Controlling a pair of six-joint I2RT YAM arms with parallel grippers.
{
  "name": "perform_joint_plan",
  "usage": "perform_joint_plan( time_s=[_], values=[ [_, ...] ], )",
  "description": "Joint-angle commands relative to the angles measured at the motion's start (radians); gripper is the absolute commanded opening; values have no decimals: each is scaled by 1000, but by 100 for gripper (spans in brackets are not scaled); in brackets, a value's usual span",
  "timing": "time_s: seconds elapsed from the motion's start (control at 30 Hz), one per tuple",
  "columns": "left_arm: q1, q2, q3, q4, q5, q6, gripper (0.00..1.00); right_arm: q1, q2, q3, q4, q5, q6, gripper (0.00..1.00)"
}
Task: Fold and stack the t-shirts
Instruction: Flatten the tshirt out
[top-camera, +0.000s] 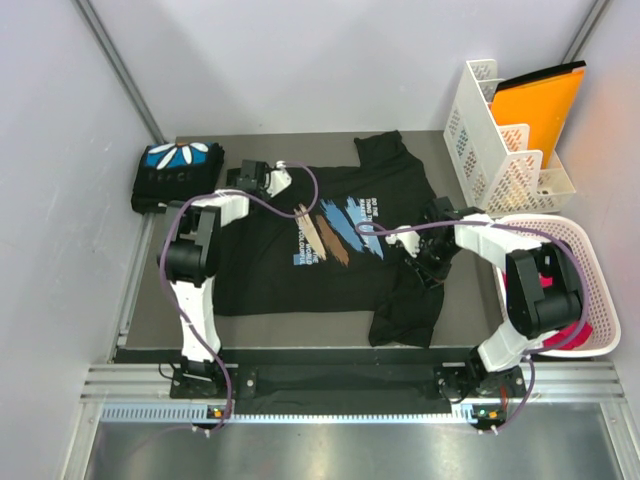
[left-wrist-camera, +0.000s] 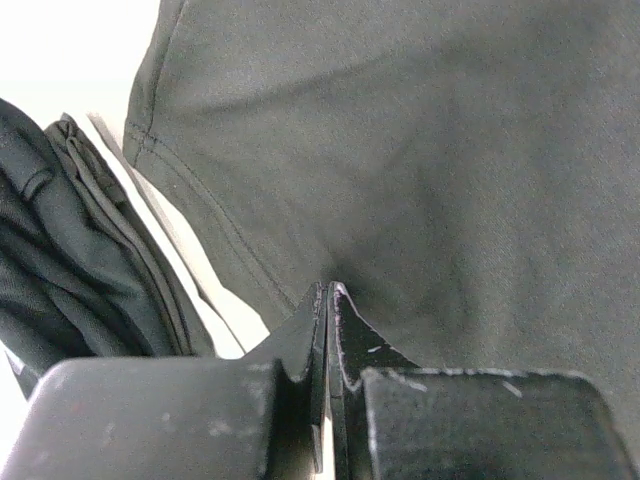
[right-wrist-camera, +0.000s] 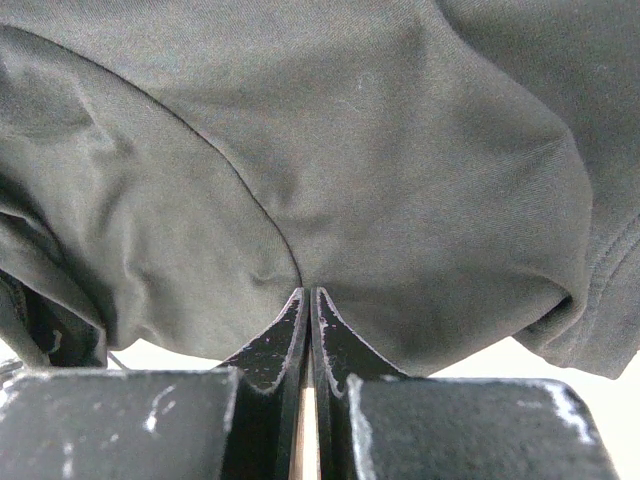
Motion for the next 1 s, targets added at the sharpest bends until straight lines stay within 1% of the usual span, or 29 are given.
perform_joint_plan(
  time_s=[0.0,0.4,0.73,0.97],
  values=[
    [3,26,53,-46,-16,-27,0,-9,-1,14,8,-19,-6,0],
    [36,72,101,-23,-137,10,0,-9,26,-9,-15,30,-24,0],
    [52,112,142,-12,-149,35,0,-9,40,-12,-36,62,-30,0],
    [53,118,150,0,-135,41,0,-9,66,-20,-21,70,-21,0]
  ],
)
